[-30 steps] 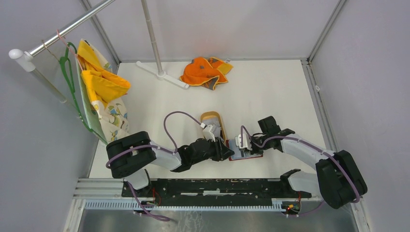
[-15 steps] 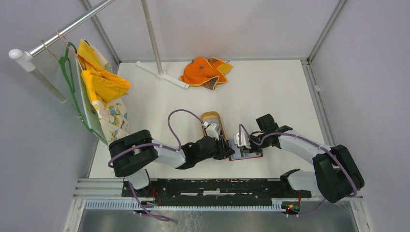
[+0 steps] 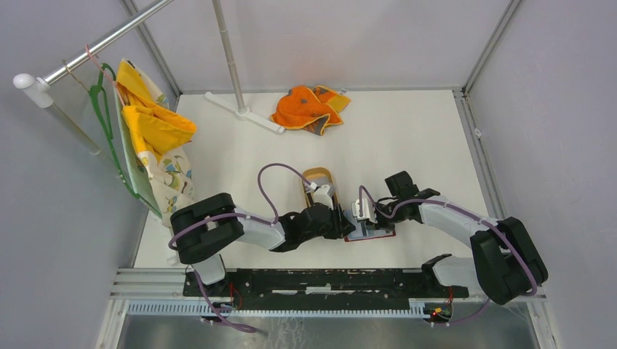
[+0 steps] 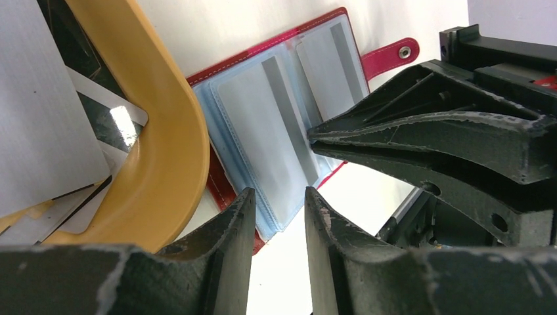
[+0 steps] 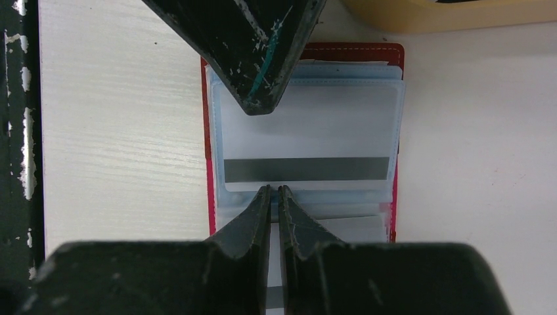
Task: Put the credit cards into the card holder
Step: Turn over the card slot in the card holder.
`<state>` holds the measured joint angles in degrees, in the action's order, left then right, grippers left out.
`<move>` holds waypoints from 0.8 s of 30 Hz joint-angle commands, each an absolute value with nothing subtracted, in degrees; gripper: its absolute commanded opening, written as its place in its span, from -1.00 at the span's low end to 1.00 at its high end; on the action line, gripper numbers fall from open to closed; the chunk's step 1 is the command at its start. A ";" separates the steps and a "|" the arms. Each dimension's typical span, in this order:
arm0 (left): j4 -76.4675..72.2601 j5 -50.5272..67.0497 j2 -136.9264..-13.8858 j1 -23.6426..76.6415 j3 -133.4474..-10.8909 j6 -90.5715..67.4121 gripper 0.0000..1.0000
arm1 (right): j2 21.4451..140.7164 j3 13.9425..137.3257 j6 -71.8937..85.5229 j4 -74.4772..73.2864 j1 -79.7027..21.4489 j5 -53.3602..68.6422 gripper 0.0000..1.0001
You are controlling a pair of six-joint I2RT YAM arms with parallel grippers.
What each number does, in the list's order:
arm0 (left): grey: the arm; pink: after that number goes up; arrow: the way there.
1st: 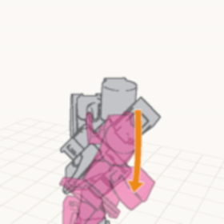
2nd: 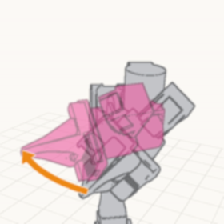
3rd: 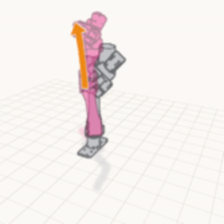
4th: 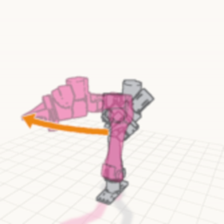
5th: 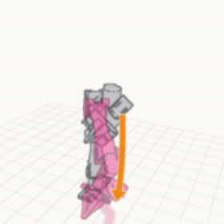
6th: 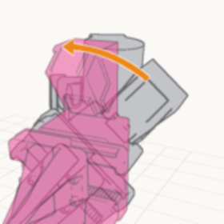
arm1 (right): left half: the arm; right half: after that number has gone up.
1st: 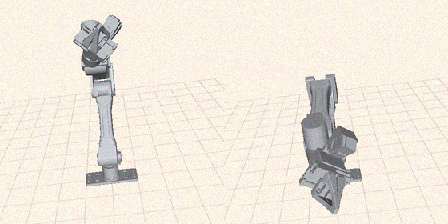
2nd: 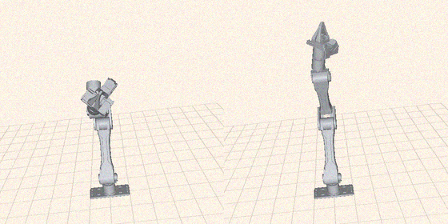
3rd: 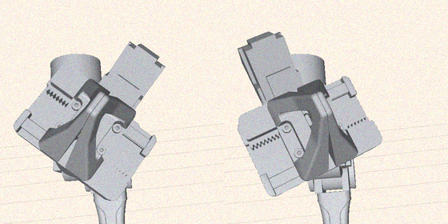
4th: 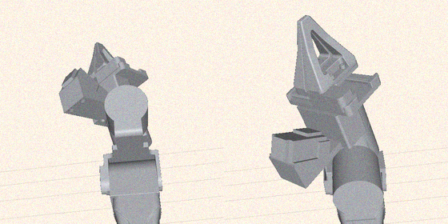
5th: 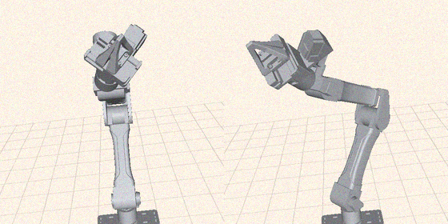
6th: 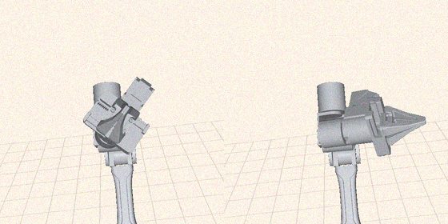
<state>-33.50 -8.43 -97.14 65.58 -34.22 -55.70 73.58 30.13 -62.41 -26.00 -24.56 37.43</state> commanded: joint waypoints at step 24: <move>-36.39 -5.31 -98.64 65.14 -38.20 -57.12 -0.19 | 74.54 29.88 -61.66 -26.79 -24.81 32.62 -0.67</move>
